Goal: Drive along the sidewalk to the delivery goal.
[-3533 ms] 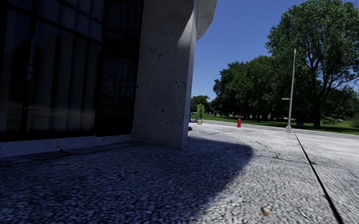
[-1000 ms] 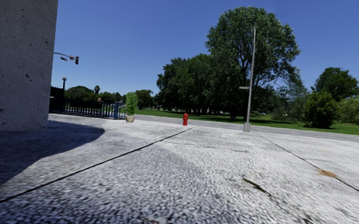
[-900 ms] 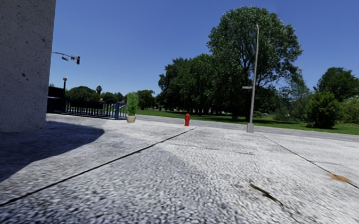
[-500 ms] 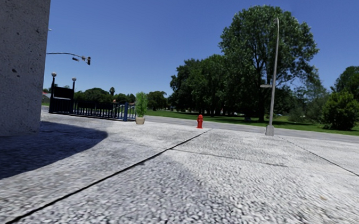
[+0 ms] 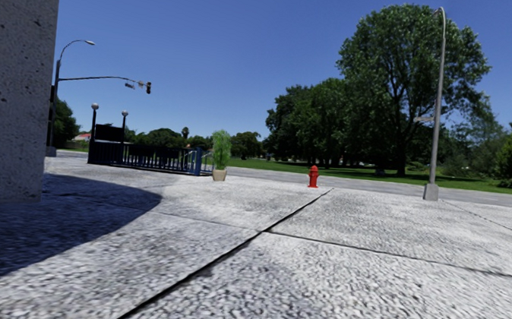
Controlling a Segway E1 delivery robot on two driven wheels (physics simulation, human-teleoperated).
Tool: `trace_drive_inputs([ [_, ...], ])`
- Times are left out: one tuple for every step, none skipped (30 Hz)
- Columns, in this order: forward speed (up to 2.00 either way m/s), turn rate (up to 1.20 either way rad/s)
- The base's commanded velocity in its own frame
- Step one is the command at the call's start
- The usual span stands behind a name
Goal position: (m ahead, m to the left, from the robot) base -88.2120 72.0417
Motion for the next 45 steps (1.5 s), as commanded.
trace_drive_inputs([
  [2.00,0.36],
  [2.00,0.37],
  [2.00,0.37],
  [2.00,0.37],
  [2.00,0.38],
  [2.00,0.41],
  [2.00,0.44],
  [2.00,0.45],
  [2.00,0.45],
  [2.00,0.45],
  [2.00,0.46],
  [2.00,0.46],
  [2.00,0.46],
  [2.00,0.47],
  [2.00,0.47],
  [2.00,0.47],
  [2.00,0.47],
  [2.00,0.47],
  [2.00,0.47],
  [2.00,0.47],
  [2.00,0.47],
  [2.00,0.47],
  [2.00,0.47],
  [2.00,0.47],
  [2.00,0.47],
  [2.00,0.47],
  [2.00,0.47],
  [2.00,0.47],
  [2.00,0.47],
  [2.00,0.47],
  [2.00,0.47],
  [2.00,0.47],
  [2.00,0.47],
  [2.00,0.47],
  [2.00,0.47],
  [2.00,0.47],
  [2.00,0.47],
  [2.00,0.47],
  [2.00,0.47],
  [2.00,0.47],
  [2.00,0.47],
  [2.00,0.47],
  [2.00,0.47],
  [2.00,0.47],
  [2.00,0.47],
])
